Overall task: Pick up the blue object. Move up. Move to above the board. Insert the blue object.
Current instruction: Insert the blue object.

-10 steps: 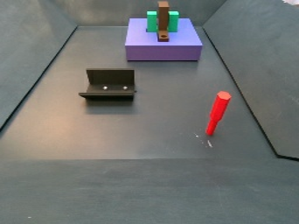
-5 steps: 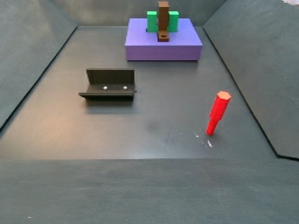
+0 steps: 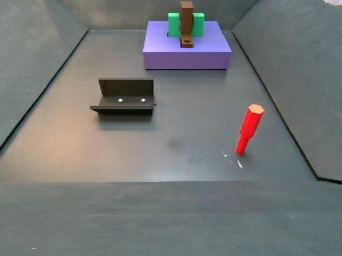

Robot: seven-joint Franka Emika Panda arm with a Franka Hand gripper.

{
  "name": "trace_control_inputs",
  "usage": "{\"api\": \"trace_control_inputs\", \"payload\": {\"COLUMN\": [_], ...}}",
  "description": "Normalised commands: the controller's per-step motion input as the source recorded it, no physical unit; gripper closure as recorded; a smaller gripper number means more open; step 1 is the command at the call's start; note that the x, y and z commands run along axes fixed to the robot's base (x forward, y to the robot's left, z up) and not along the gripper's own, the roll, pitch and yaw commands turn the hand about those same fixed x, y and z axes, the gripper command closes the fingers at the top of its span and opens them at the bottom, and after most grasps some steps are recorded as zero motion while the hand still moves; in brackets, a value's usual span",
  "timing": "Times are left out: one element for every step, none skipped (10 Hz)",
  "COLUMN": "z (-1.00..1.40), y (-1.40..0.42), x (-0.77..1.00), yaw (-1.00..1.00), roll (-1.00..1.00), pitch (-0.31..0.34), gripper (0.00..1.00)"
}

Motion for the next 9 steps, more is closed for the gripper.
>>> {"api": "trace_control_inputs", "payload": {"z": [-0.3, -0.43, -0.59, -0.76, -0.74, -0.69, -0.67, -0.71, -0.62], "y": [-0.91, -0.96, -0.97, -0.97, -1.0, -0.92, -0.83, -0.71, -0.59], "x": [0.2, 0.18, 0.18, 0.21, 0.23, 0.22, 0.19, 0.04, -0.13], "yaw": [0.0, 0.0, 0.0, 0.0, -0.01, -0.04, -0.07, -0.08, -0.1], "roll": [0.22, 0.26, 0.26, 0.19, 0.05, 0.0, 0.0, 0.0, 0.0], "pitch": [0.0, 0.0, 0.0, 0.0, 0.0, 0.0, 0.0, -0.011, -0.036], "gripper": [1.0, 1.0, 1.0, 1.0, 1.0, 1.0, 1.0, 1.0, 1.0]}}
